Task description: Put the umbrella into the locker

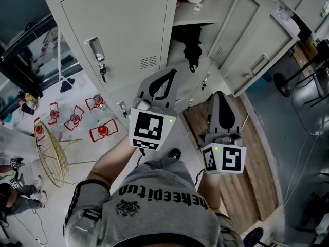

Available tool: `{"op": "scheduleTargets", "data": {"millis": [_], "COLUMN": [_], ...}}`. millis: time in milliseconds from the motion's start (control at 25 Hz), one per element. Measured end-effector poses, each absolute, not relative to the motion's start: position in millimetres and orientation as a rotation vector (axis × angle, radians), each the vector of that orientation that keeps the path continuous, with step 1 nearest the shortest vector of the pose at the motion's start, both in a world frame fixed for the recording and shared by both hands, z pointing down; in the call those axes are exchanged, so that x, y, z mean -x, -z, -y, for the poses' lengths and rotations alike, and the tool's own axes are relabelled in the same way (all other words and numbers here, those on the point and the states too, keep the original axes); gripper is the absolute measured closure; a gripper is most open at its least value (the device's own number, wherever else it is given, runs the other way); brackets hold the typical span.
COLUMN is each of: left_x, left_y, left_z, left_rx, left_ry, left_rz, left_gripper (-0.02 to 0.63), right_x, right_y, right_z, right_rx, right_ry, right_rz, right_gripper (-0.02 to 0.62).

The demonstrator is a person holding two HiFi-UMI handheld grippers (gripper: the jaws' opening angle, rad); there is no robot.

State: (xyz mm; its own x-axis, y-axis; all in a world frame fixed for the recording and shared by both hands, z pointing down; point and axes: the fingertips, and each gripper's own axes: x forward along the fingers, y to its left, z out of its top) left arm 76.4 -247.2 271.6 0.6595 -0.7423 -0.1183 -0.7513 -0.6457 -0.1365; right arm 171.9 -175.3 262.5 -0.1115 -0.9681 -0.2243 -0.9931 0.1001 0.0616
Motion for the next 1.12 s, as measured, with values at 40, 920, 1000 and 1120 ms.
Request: {"op": "scheduleTargets", "data": {"millis": [40, 920, 1000, 1120], "left_x": [-73.7, -35.1, -34.0, -32.4], "left_y": [-272.3, -268.4, -268.5, -267.7], "left_z": [243.2, 209.9, 209.7, 209.0], "left_rx": [2.713, 2.734, 2.730, 2.722], "left_ry": [-0.085, -0.212, -0.213, -0.220], "left_rz": [-1.219, -1.185, -1.188, -1.189], "left_gripper": [0.603, 0.601, 0.601, 0.601], "right_x": [-170.5, -138.6, -137.7, -136.6], "right_y": [-262.5, -260.8, -260.7, -260.1], "right_z": [172.7, 144.0, 143.4, 142.8], "right_rx": [2.012, 2.040, 2.041, 2.044], "right_ry": [-0.300, -0.328, -0.330, -0.330], "right_rz": [-2.225, -2.196, -2.196, -2.194], "right_gripper": [0.592, 0.592, 0.592, 0.592]}}
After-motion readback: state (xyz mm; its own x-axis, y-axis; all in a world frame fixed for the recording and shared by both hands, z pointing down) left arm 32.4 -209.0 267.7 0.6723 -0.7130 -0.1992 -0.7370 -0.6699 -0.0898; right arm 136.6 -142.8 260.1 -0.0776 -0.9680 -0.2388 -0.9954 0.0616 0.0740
